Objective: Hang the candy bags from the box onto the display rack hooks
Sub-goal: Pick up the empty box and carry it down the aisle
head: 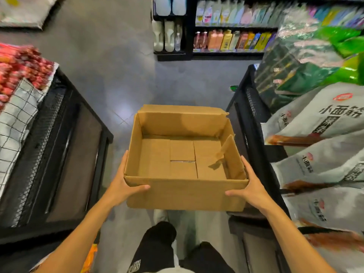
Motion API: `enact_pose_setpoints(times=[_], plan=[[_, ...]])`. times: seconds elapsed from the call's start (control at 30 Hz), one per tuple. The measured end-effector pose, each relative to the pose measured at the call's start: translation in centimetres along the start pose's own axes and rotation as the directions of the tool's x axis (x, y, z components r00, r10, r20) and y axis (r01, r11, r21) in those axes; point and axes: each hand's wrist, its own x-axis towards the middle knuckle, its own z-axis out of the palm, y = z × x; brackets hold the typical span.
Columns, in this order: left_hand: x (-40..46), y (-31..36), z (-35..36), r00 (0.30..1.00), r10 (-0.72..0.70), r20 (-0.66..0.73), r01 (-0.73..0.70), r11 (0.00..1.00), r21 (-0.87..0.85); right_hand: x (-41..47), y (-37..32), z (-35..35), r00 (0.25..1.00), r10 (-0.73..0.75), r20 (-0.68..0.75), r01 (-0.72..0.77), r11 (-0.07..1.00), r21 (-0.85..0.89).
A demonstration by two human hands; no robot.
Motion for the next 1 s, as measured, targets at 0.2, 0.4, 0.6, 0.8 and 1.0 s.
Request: enact_pose_setpoints(times=[0.2, 0.4, 0.6, 0.8, 1.0], plan=[[9.0, -1.9, -1.9, 0.996, -0.083, 0.043, 0.084, 0.996, -0.015, 8.7, -0.7, 1.3, 0.995, 0.096, 0.013, -0.096, 0.995, 0.006], [16.4, -8.1, -0.1, 0.976, -0.216, 0.025, 0.217, 0.975, -0.043, 18.3, 5.0, 2.9, 0.976, 0.203, 0.082, -0.206, 0.978, 0.017], [24.2, -20.1, 4.5, 0.939, -0.345, 0.004, 0.345, 0.937, -0.061, 28.5, 17.6, 6.7, 0.953, 0.27, 0.135, -0.279, 0.959, 0.053], [31.4, -33.7, 10.7, 0.912, -0.407, 0.056, 0.411, 0.9, -0.144, 36.5, 31.3, 10.7, 0.933, 0.326, 0.156, -0.336, 0.941, 0.042], [36.5, -43.3, 14.4, 0.894, -0.447, 0.043, 0.449, 0.889, -0.094, 42.7, 40.5, 13.5, 0.917, 0.371, 0.146, -0.378, 0.926, 0.019]])
